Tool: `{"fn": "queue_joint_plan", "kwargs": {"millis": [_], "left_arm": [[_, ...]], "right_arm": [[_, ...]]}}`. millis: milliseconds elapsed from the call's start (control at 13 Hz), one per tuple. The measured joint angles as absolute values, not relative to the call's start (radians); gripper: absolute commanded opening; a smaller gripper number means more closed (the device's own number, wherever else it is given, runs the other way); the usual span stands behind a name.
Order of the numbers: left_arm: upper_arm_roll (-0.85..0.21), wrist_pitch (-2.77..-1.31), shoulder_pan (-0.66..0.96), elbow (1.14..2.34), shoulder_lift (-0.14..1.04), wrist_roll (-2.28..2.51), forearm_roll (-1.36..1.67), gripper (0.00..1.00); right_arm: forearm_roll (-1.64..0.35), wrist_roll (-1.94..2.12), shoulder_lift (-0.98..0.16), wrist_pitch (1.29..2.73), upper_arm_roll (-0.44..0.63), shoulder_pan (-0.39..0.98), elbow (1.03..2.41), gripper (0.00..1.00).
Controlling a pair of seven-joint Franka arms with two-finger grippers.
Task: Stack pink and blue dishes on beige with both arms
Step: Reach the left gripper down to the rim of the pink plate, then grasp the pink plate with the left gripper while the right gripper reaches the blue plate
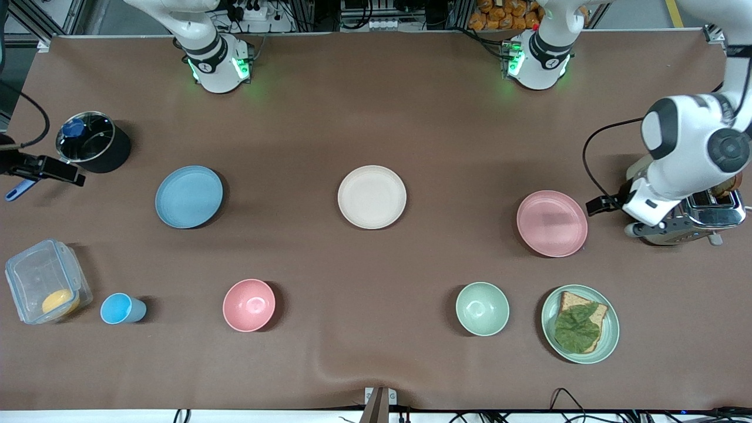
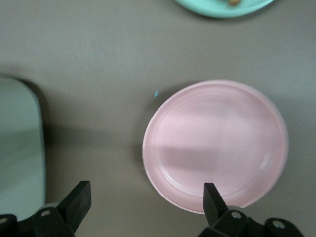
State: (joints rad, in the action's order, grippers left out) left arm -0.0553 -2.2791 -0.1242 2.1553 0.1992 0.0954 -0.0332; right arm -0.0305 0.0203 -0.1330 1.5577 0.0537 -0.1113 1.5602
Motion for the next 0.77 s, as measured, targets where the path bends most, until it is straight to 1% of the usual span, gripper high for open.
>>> {"fn": "queue_joint_plan", "kwargs": {"millis": [154,231,308,462,615,769], "left_arm": [[-0.055,-2.338,-0.144,2.167,0.262,0.094,-0.033,1.00],[-0.055,-2.360,-0.149,2.168,0.295,0.094,-0.033,0.92],[-0.055,-2.382,-0.152,2.168,0.327,0.094,-0.033,0.86],[-0.055,-2.417,-0.159,2.168,0.380,0.094,-0.033,0.73],[-0.055,-2.444,-0.160,2.167,0.415,0.094,-0.033,0.48],[-0.056,-2.449,-0.160,2.166,0.422,0.094,-0.033,0.21]], "right_arm": [[-0.030,0.048,-0.168,1.562,0.054,-0.135,1.572,1.00],[-0.031,0.060,-0.189,1.565,0.054,-0.142,1.574,1.00],[-0.030,0.069,-0.208,1.576,0.054,-0.147,1.580,1.00],[-0.031,0.085,-0.230,1.631,0.052,-0.147,1.612,1.00],[-0.031,0.097,-0.235,1.704,0.050,-0.147,1.671,1.00],[-0.031,0.149,-0.236,1.789,0.050,-0.147,1.744,1.00]]}}
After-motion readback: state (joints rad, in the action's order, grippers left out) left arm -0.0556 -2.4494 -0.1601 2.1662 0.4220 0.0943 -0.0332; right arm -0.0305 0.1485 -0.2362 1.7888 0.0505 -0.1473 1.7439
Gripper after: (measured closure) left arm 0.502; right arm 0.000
